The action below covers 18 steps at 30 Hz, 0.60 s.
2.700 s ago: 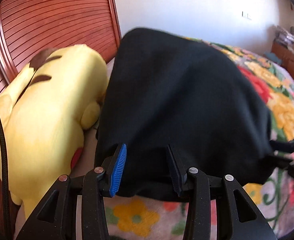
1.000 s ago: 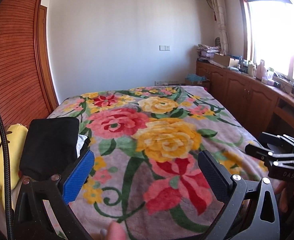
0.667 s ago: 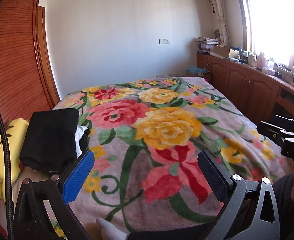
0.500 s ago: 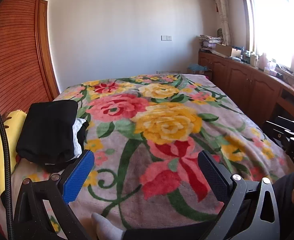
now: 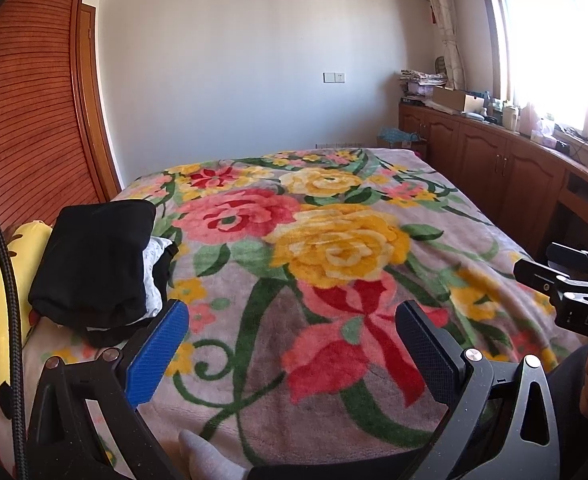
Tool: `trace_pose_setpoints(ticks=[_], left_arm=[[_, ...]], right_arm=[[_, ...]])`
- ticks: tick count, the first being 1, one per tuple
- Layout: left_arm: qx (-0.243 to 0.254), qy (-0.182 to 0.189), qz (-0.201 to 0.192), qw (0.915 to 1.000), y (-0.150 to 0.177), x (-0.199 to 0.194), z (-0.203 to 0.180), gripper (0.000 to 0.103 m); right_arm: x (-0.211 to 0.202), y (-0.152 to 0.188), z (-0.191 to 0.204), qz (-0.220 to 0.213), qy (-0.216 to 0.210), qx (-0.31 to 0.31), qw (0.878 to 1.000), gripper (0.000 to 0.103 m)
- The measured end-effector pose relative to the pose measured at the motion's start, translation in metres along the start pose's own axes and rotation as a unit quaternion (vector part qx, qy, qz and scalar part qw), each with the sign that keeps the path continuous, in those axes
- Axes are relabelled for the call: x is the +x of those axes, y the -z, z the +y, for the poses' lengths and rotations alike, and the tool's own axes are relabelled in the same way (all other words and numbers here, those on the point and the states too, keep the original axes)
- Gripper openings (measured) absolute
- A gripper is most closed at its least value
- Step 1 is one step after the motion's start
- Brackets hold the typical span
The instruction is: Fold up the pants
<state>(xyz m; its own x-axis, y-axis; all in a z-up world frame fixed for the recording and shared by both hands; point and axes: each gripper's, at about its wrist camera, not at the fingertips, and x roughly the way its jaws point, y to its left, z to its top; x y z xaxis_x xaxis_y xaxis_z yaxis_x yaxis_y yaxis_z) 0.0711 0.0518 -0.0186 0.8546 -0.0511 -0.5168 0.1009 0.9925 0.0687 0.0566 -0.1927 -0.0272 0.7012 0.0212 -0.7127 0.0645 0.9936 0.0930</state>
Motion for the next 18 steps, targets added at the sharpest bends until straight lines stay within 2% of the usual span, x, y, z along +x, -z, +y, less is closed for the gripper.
trace_pose_setpoints(ticks=[18], left_arm=[[-0.004,-0.001,-0.016,0.9999,0.0042,-0.0033,0.0051,0.103]], right_arm=[[-0.0072,0.0011,0.0058,-0.026,0.019,-0.003,0.999,0.082]])
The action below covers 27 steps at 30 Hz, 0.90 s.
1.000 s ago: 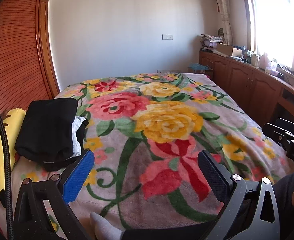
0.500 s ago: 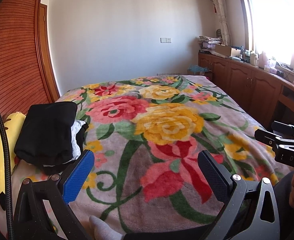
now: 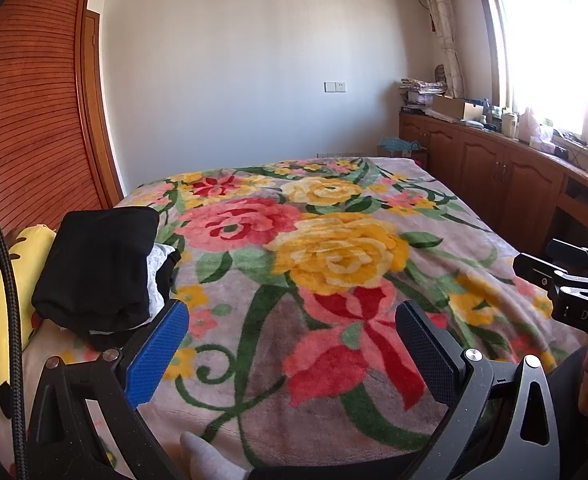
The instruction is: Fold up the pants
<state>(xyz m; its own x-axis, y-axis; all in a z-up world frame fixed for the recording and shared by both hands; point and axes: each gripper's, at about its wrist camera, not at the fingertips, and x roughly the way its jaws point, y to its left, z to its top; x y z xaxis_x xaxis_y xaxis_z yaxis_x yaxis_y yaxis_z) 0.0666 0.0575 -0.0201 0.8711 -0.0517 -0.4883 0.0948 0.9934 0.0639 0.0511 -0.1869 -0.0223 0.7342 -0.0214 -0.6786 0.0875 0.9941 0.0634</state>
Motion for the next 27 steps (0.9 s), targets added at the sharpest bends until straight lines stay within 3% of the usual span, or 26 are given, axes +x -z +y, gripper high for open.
trace_pose_setpoints(ticks=[27], left_arm=[[-0.004,-0.005,-0.007,1.0,0.0018,0.0011,0.0,0.103]], right_arm=[[-0.0036,0.0003,-0.0013,-0.006,0.0,0.007,1.0,0.082]])
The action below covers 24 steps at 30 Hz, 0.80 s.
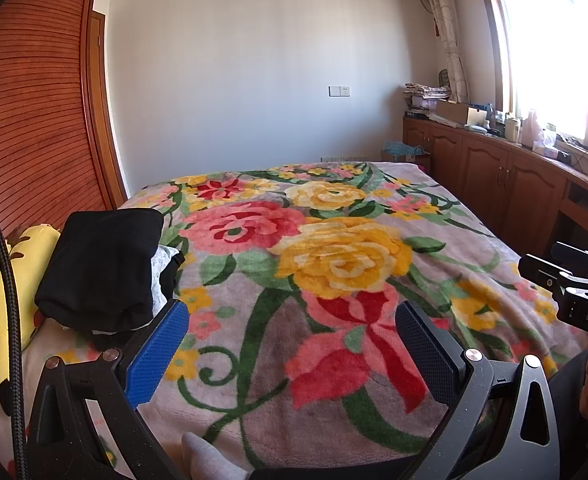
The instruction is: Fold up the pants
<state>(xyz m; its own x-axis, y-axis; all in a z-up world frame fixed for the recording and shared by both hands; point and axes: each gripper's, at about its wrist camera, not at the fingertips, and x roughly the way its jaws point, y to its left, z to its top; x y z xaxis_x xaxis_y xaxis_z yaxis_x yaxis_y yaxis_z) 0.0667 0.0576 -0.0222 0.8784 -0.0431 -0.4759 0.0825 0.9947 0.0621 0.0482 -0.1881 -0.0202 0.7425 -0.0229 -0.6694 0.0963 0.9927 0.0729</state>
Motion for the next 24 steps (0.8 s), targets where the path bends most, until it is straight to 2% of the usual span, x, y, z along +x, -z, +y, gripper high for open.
trace_pose_setpoints(ticks=[24], left_arm=[[0.004,-0.001,-0.005,1.0,-0.0009,0.0005,0.0032,0.103]], right_arm=[[-0.0004,0.0011,-0.0005,0.0,0.0,0.001,1.0,0.082]])
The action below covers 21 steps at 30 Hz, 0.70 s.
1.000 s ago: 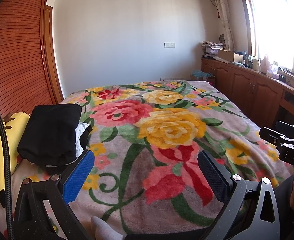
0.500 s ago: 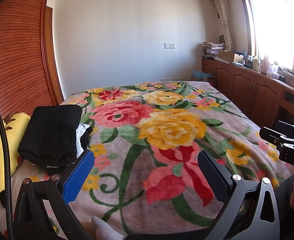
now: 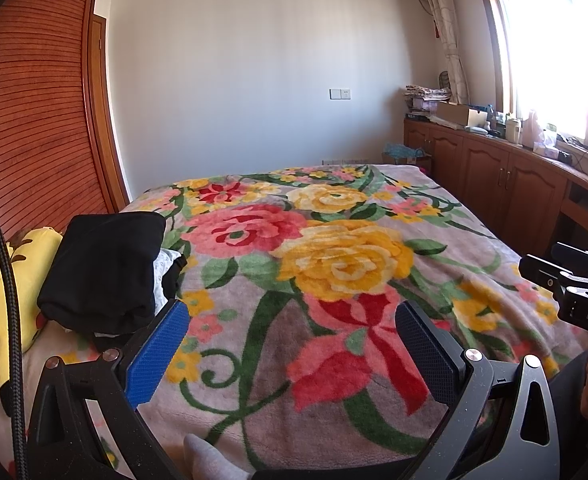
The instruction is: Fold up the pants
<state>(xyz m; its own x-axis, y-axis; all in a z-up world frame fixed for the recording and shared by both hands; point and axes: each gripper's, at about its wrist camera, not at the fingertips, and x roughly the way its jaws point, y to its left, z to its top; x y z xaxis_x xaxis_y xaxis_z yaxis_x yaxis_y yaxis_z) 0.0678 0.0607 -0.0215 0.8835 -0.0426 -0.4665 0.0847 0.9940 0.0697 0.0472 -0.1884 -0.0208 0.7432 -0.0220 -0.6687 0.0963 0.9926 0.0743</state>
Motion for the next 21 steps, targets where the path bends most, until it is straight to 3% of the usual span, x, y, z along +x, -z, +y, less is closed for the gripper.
trace_pose_setpoints(ticks=[21], left_arm=[[0.001,0.001,-0.002,1.0,-0.0005,0.0008,0.0022,0.103]], right_arm=[[0.0001,0.0006,-0.0016,-0.001,-0.001,0.0,1.0,0.082]])
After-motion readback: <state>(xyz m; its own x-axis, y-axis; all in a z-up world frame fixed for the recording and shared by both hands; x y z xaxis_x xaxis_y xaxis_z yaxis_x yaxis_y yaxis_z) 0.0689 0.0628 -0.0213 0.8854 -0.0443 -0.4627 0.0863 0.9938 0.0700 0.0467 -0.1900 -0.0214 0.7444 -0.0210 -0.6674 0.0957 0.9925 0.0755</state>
